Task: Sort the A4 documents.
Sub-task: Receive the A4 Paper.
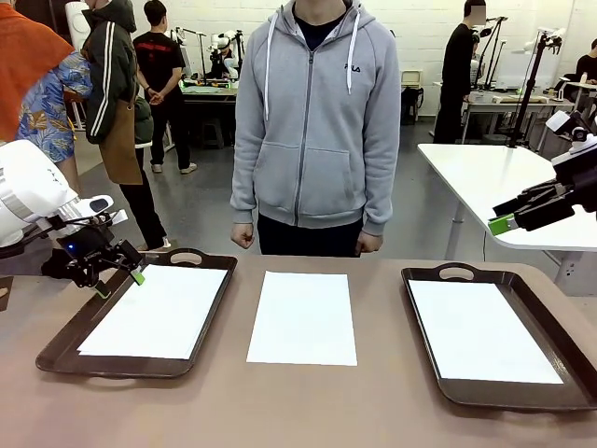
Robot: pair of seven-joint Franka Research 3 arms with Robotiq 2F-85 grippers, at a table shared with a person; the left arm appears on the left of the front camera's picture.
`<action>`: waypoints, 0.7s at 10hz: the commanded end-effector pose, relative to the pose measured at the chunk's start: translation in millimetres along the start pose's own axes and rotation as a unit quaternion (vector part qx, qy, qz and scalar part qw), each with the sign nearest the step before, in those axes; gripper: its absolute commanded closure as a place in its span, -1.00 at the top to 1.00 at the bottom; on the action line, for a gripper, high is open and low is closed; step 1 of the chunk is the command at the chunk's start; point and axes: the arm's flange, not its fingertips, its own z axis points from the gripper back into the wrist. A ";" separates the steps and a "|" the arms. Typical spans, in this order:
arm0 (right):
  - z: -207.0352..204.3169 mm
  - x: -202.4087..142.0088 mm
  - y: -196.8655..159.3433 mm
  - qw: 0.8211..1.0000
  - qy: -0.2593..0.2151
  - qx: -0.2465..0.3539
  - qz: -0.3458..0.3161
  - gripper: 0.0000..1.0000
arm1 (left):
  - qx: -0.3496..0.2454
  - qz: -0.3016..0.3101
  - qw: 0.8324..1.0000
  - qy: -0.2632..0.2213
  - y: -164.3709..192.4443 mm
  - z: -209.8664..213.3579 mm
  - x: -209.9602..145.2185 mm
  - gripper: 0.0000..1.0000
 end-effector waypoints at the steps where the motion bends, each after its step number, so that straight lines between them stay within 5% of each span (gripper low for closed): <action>1: -0.2 0.2 0.5 1.000 0.000 0.001 0.001 1.00 | 0.006 -0.004 1.000 0.003 0.6 -0.5 -0.1 1.00; 5: -0.2 0.2 0.5 1.000 0.000 0.001 0.001 1.00 | 0.000 0.000 1.000 0.000 0.0 0.0 0.0 1.00; 7: -0.2 0.2 0.5 1.000 0.000 0.001 0.001 1.00 | 0.065 -0.102 0.993 -0.004 -59.8 -12.6 -0.1 1.00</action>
